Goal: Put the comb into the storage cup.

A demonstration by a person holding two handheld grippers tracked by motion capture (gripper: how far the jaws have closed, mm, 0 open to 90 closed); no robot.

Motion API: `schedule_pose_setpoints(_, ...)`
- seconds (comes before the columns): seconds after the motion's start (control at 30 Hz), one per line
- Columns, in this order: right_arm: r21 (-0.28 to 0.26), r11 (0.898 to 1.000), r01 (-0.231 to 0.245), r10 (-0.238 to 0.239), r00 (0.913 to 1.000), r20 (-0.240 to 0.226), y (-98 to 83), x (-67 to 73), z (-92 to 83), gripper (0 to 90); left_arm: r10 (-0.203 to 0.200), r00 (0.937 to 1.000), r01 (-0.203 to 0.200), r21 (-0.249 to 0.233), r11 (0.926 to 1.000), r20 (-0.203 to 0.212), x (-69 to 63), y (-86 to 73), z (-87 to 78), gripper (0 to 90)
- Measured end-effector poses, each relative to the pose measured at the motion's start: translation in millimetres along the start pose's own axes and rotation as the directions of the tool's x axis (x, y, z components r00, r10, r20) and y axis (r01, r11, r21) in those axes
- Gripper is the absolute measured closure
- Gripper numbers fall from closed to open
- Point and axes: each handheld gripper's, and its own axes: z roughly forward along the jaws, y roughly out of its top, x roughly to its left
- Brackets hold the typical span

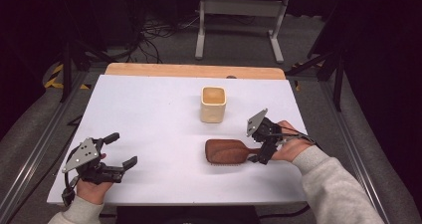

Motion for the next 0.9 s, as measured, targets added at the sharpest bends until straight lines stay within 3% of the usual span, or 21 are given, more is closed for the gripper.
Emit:
schedule_pose_setpoints(0.27,0.114,0.993,0.030,-0.028,0.9993,-0.026,-0.6,-3.5,17.5,9.9,-0.002,1.0000,0.002,-0.001,1.0000,0.001,0.4,-0.2,-0.2,1.7)
schedule_pose_setpoints(0.47,0.143,0.989,0.046,-0.041,0.9985,-0.036,-2.0,-4.5,23.1,23.7,0.001,1.0000,-0.001,0.003,1.0000,0.001,0.0,-0.4,-0.6,1.6)
schedule_pose_setpoints(0.57,0.178,0.983,0.052,-0.044,0.9978,-0.049,-3.5,-6.1,26.3,32.9,-0.004,1.0000,0.004,0.009,1.0000,-0.001,-0.4,-0.9,-1.8,1.7)
schedule_pose_setpoints(0.6,0.190,0.979,0.071,-0.062,0.9966,-0.054,-3.9,-6.9,29.1,39.7,0.000,1.0000,0.000,0.007,1.0000,-0.003,-0.1,-1.1,-2.0,1.7)
schedule_pose_setpoints(0.83,0.222,0.967,0.121,-0.110,0.9919,-0.064,-1.3,-5.1,33.5,62.5,-0.006,1.0000,0.006,0.006,1.0000,-0.006,-0.5,-2.0,-3.3,1.7)
schedule_pose_setpoints(0.9,0.212,0.968,0.133,-0.120,0.9901,-0.072,-0.4,-5.0,33.9,69.6,-0.009,0.9999,0.010,0.007,0.9999,-0.005,-0.6,-2.2,-3.1,1.7)
